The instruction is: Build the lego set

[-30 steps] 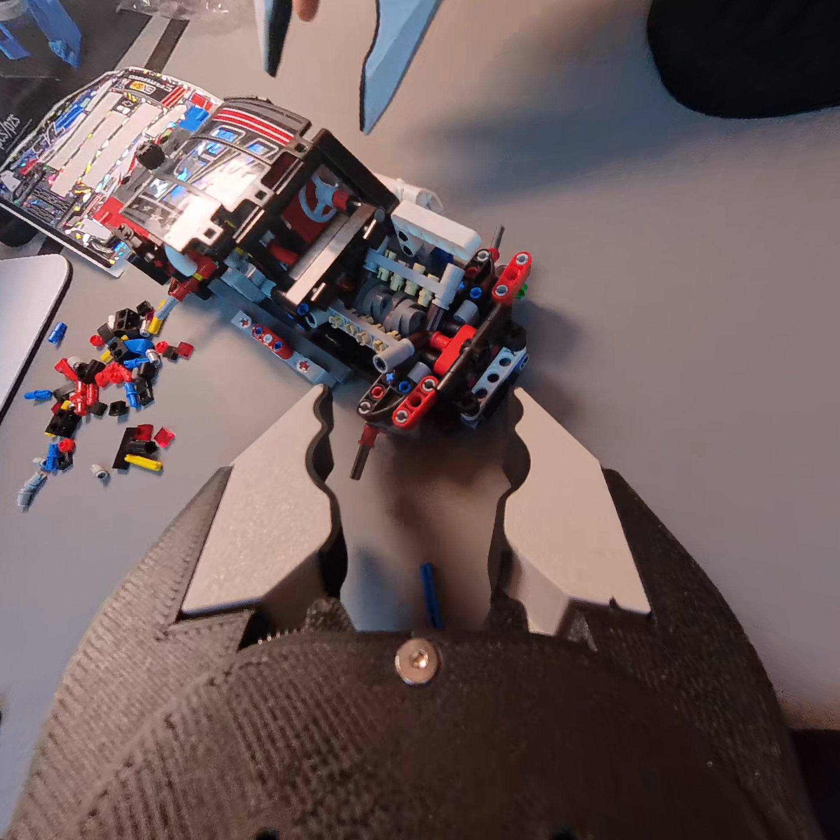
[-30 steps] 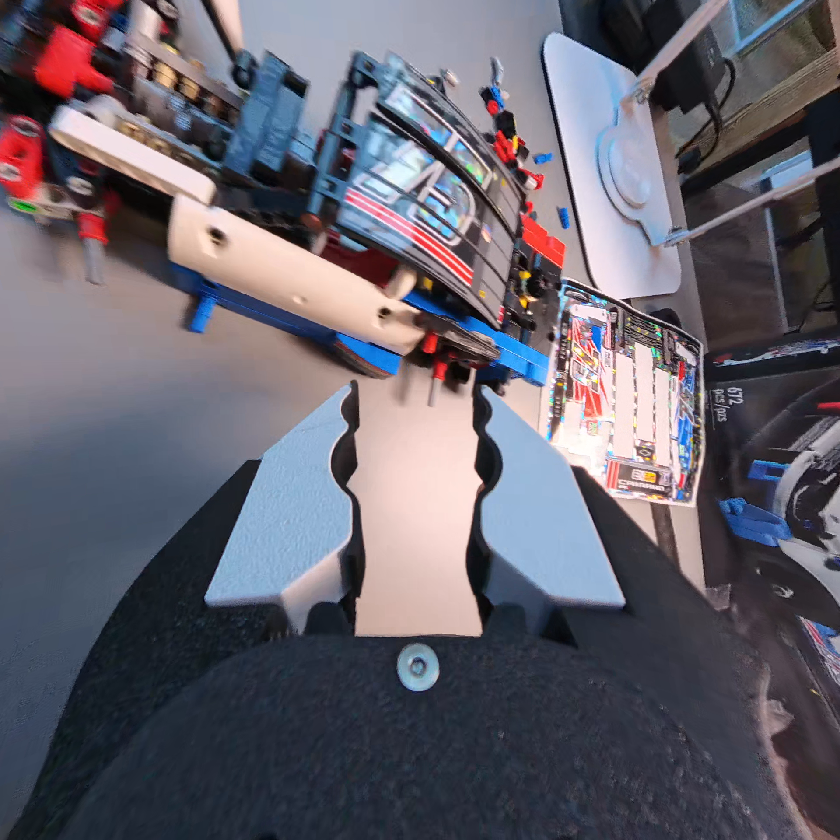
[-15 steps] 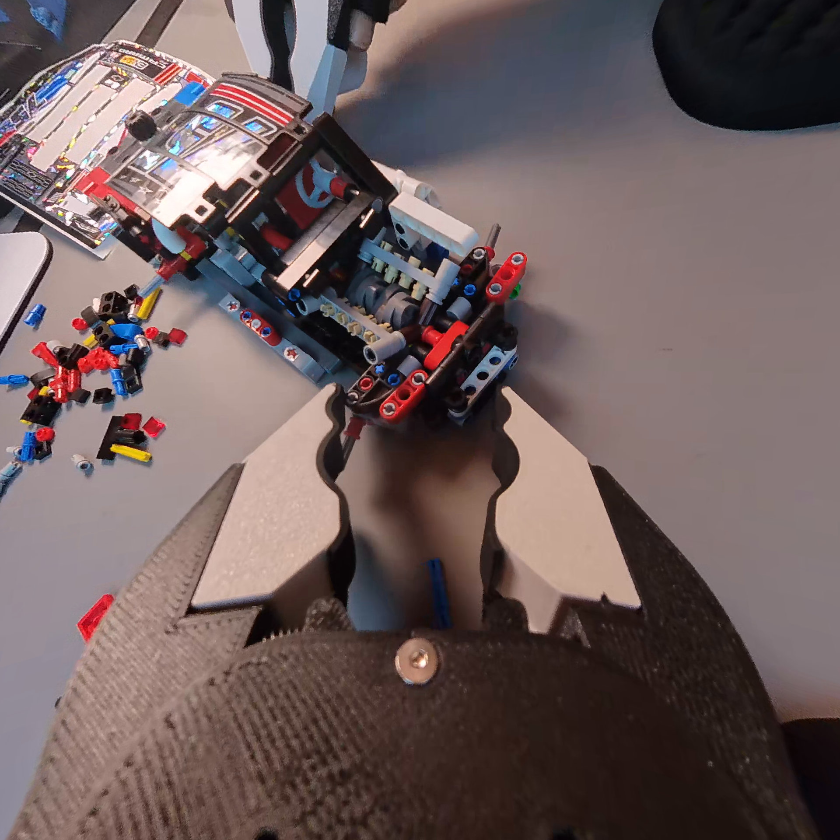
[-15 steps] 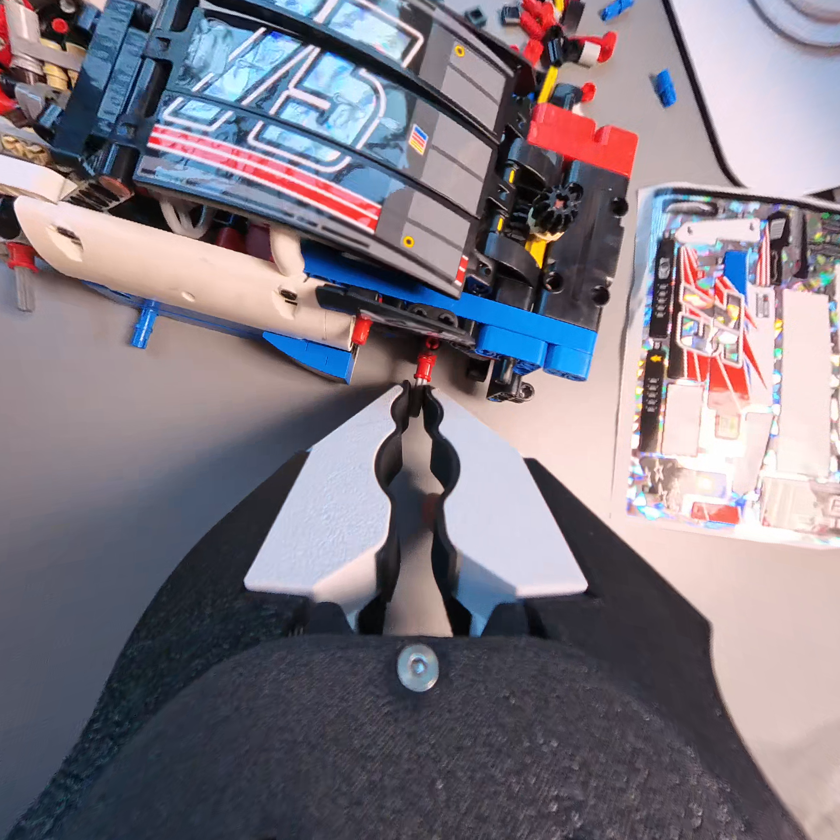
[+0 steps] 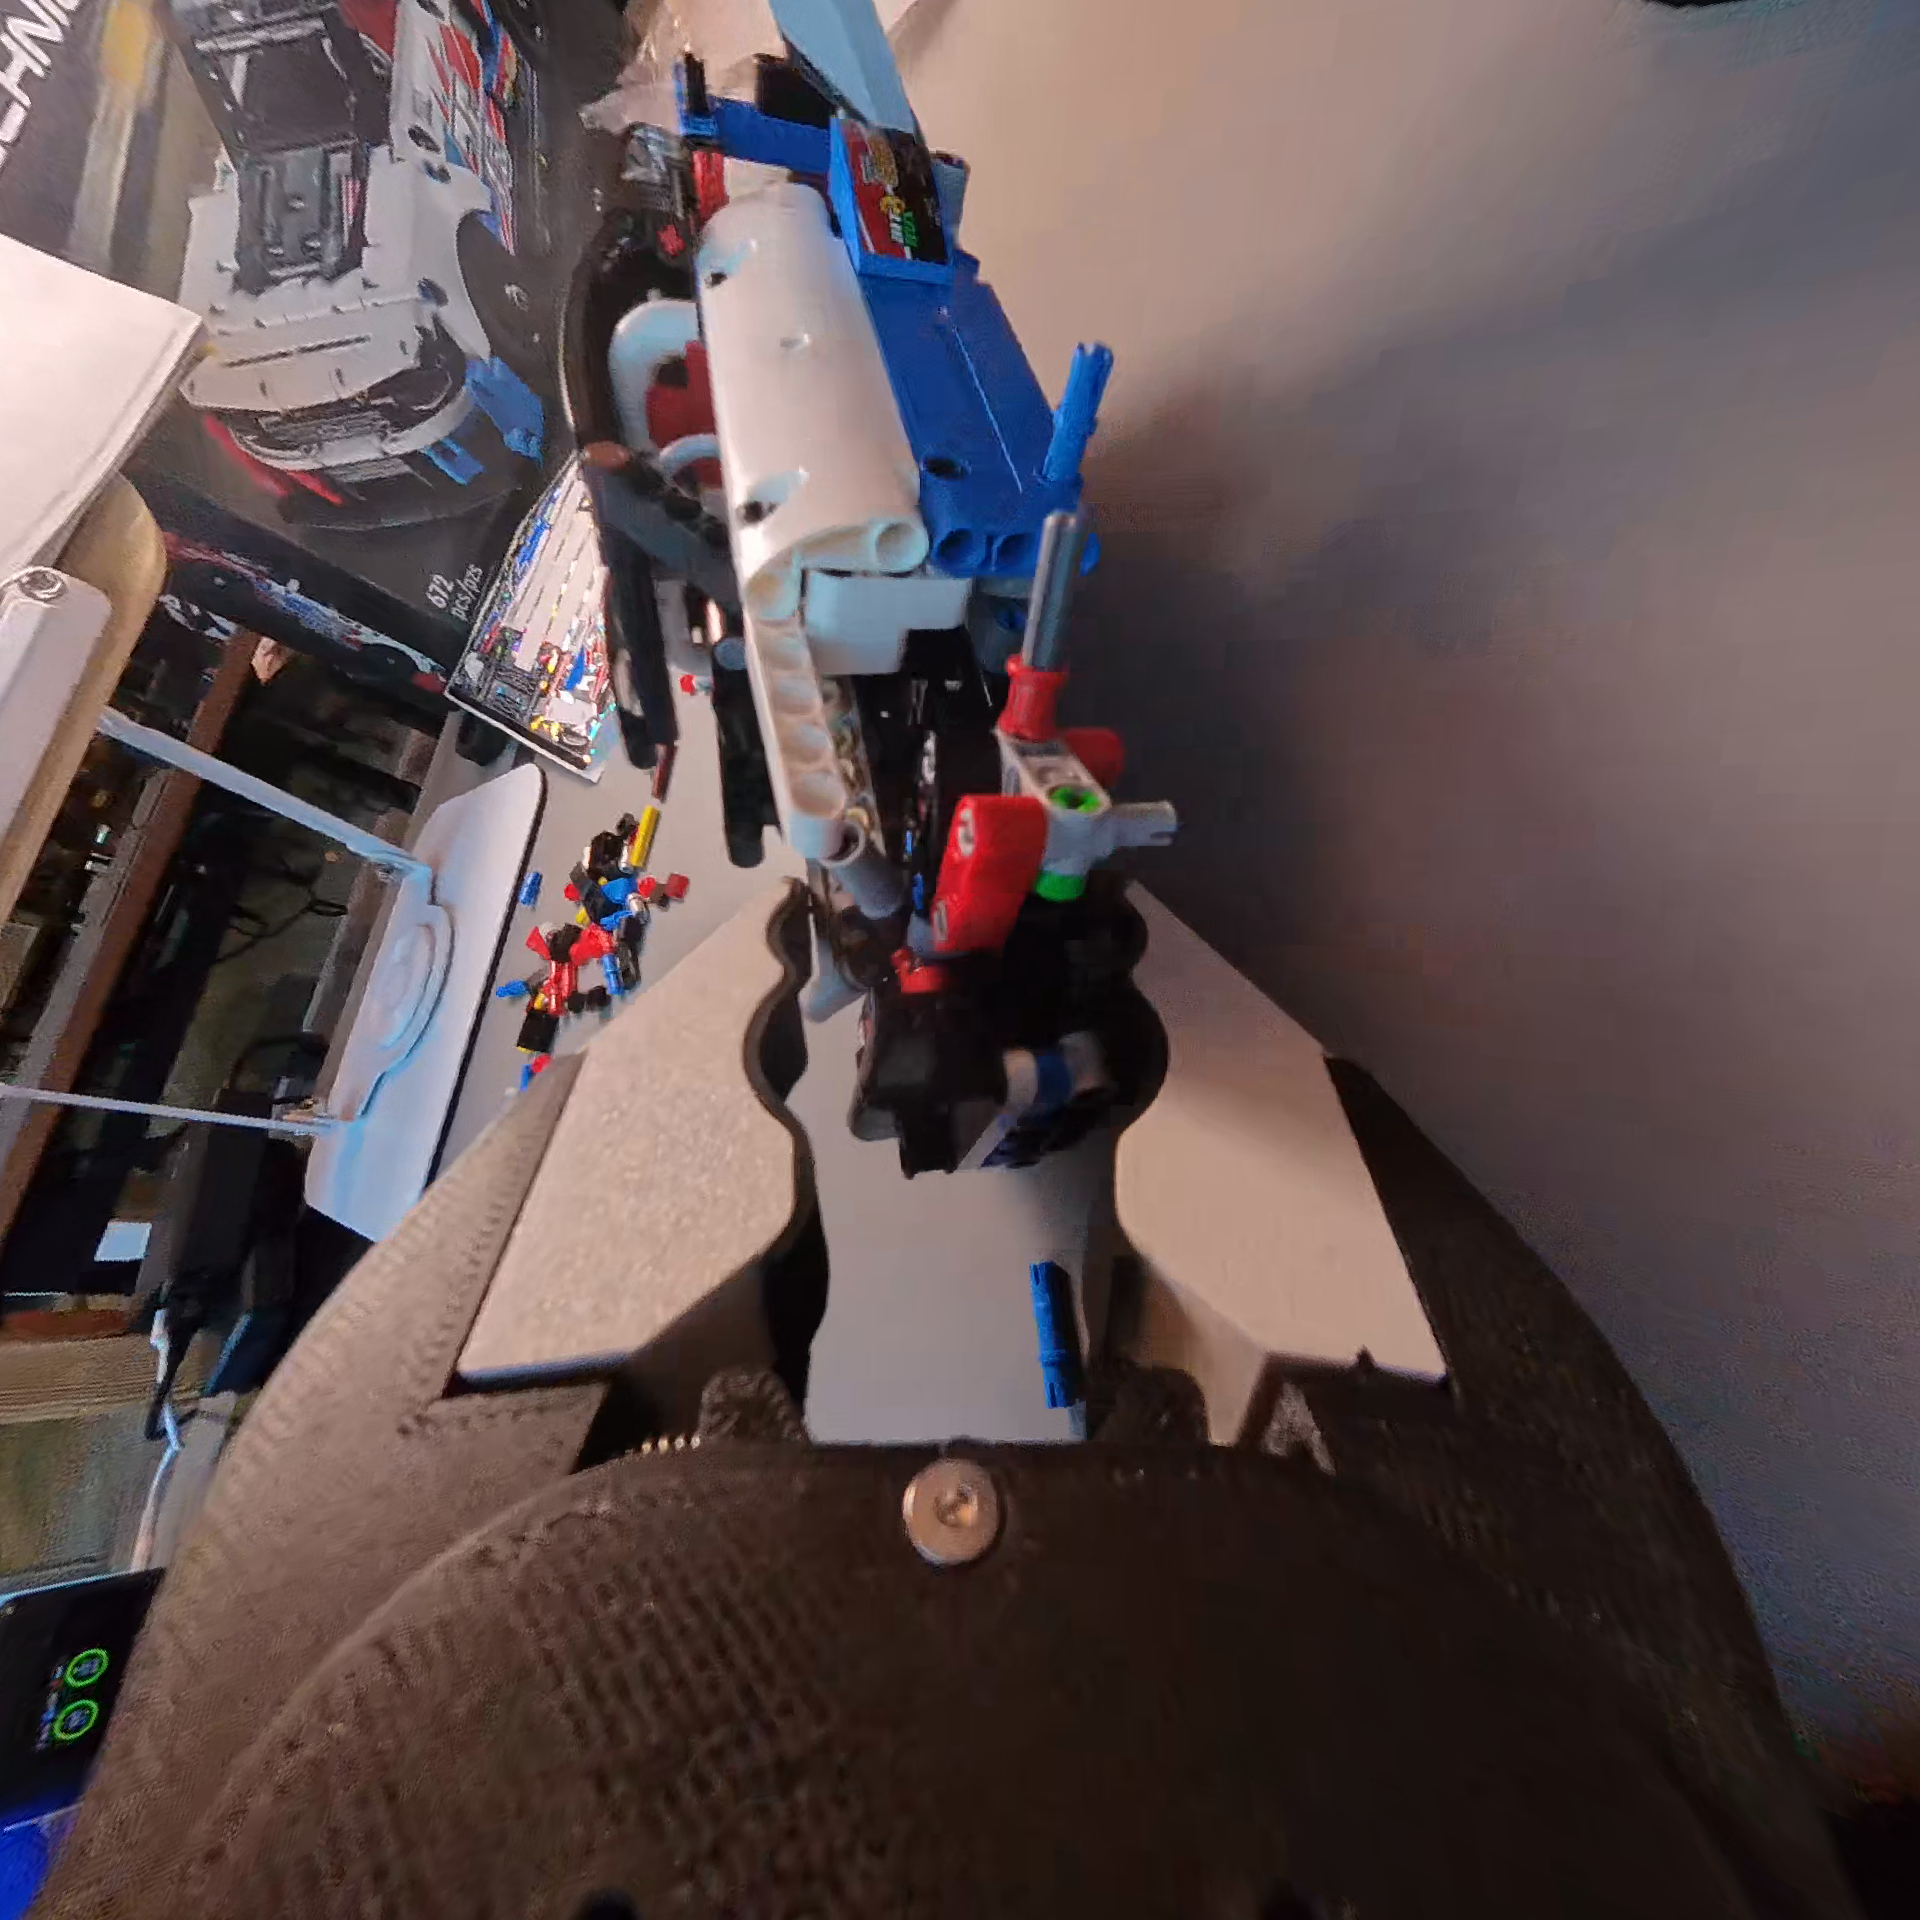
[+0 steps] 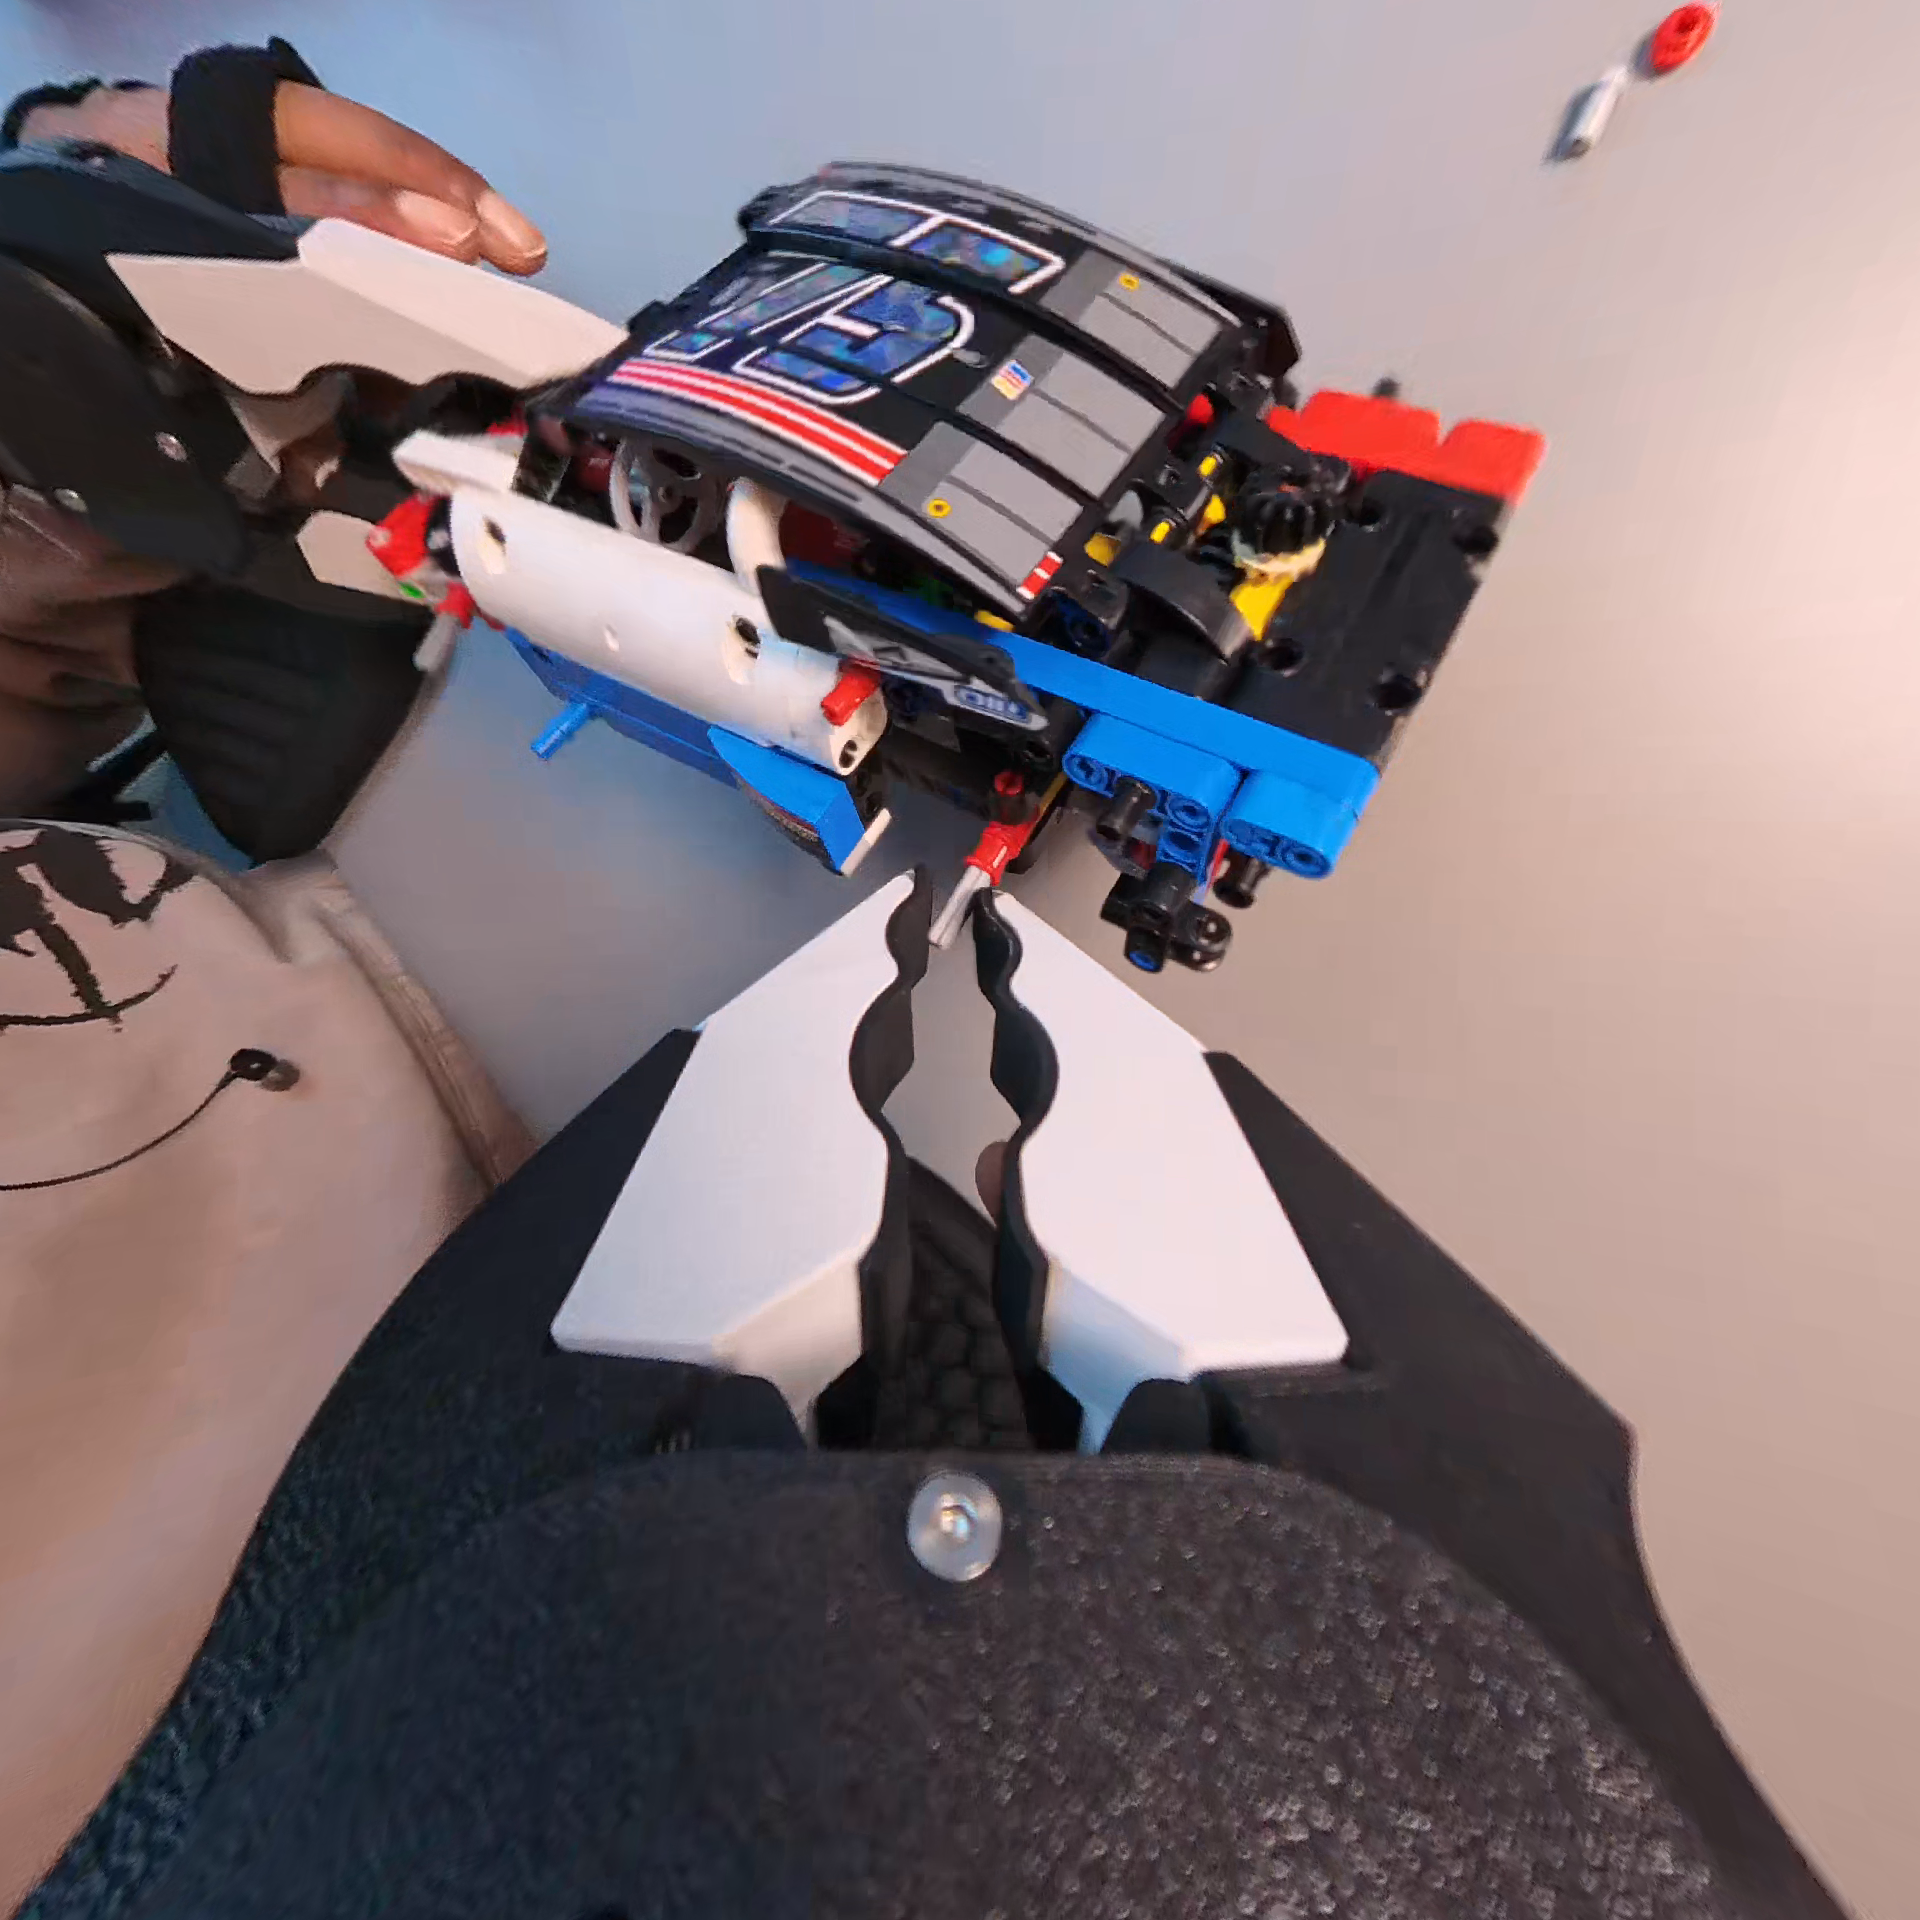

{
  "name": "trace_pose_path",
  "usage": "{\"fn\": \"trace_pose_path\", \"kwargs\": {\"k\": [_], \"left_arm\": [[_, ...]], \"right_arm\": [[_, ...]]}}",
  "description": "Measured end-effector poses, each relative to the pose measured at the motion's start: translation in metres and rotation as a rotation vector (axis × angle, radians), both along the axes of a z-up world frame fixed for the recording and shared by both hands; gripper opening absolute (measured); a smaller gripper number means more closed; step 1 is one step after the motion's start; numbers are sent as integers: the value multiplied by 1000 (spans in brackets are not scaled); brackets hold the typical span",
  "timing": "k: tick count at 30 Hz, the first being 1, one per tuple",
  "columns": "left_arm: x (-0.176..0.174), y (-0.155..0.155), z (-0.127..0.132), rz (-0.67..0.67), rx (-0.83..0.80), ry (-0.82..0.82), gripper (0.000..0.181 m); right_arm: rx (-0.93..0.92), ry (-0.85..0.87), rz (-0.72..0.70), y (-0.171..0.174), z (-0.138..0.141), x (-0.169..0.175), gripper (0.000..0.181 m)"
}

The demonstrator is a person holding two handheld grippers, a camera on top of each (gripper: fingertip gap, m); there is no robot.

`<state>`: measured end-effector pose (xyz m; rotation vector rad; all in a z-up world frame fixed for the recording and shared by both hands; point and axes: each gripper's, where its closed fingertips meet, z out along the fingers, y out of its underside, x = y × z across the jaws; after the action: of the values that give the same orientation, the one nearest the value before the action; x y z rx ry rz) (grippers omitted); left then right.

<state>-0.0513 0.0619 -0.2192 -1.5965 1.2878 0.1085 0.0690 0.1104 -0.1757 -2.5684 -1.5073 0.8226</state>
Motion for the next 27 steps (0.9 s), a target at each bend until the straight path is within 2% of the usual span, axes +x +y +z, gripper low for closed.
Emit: {"fn": "trace_pose_path", "kwargs": {"k": [2,4,7,9,13,17,19,21,27], "left_arm": [[2,-4,10,0,-57,-97,49],[5,-11,24,-7,-166,-269,44],[7,-18,44,-8,-367,-525,40],[6,-17,49,1,-453,-614,39],[4,-13,51,43,-608,-757,39],[2,-11,51,50,-752,-879,39],[3,-9,51,50,-822,-938,39],[3,-8,51,44,-875,-982,39],[0,-5,46,51,-954,-1061,39]], "right_arm": [[12,-1,6,-7,10,3,6],[41,37,26,-11,25,2,7],[198,88,88,-7,41,-2,5],[296,116,134,-9,45,-5,16],[708,134,225,5,62,-7,26],[1009,234,415,-20,79,-36,38],[1131,250,533,-31,77,-54,41],[1172,245,619,-38,69,-70,43],[1206,250,719,-32,53,-112,44]]}}
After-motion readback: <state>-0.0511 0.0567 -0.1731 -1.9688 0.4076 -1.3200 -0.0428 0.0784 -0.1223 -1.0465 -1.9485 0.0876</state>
